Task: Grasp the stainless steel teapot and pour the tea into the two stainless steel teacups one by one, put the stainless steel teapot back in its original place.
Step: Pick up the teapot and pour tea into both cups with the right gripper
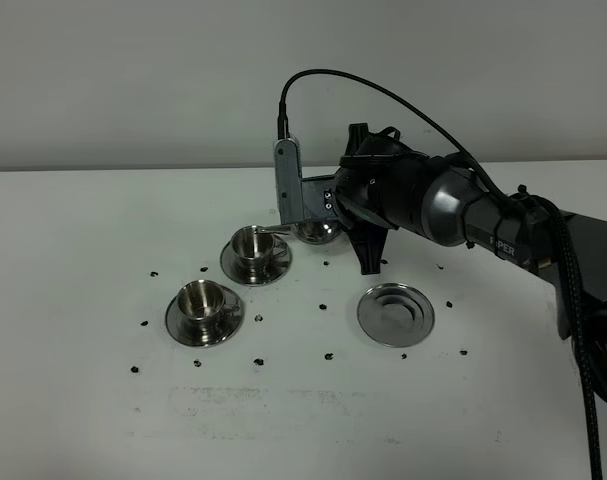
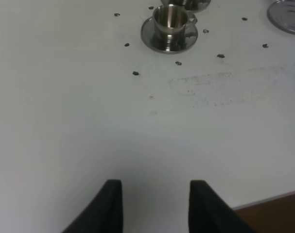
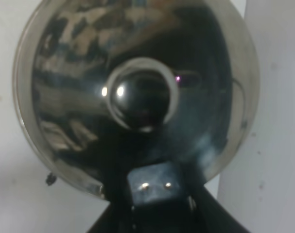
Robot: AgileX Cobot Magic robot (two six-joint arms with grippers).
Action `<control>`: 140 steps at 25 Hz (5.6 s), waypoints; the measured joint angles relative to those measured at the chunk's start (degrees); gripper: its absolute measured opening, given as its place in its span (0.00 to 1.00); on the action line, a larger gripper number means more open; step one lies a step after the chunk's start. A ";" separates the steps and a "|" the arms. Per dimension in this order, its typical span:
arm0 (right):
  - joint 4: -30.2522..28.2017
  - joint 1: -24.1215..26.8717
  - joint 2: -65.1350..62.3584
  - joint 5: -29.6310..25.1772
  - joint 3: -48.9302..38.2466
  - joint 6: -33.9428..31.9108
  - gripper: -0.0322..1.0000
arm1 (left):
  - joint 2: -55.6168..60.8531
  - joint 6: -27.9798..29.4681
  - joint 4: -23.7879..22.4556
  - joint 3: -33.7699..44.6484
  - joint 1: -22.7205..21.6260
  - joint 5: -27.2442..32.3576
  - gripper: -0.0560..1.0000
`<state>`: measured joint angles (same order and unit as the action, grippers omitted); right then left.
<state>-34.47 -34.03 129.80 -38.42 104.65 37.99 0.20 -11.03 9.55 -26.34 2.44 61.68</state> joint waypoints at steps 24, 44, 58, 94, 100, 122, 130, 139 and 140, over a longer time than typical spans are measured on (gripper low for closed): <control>-7.10 0.00 0.00 2.90 0.00 2.48 0.23 | 0.00 0.00 0.00 0.00 0.00 0.00 0.35; -11.07 -0.08 1.06 4.39 0.00 4.23 0.23 | 0.00 0.00 0.00 0.00 0.00 0.00 0.35; -13.55 -0.29 1.06 4.57 0.00 4.23 0.23 | 0.00 0.00 0.00 0.00 0.00 0.00 0.35; -16.56 -0.47 1.06 5.48 0.00 4.23 0.23 | 0.00 0.00 0.00 0.00 0.00 0.00 0.35; -17.41 -0.47 1.06 5.48 0.00 4.23 0.23 | 0.00 0.00 0.00 0.00 0.00 0.00 0.35; -18.07 -0.76 1.06 5.89 0.00 5.16 0.23 | 0.00 0.00 0.00 0.00 0.00 0.00 0.35; -19.31 -0.76 1.06 5.95 0.00 5.53 0.23 | 0.00 0.00 0.00 0.00 0.00 0.00 0.35; -19.54 -0.76 1.06 6.51 0.00 5.72 0.23 | 0.00 0.00 0.00 0.00 0.00 0.00 0.35; -19.59 -0.76 1.06 6.56 0.00 5.72 0.23 | 0.00 0.00 0.00 0.00 0.00 0.00 0.35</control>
<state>-54.06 -34.79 130.86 -31.85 104.65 43.71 0.20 -11.03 9.55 -26.34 2.44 61.68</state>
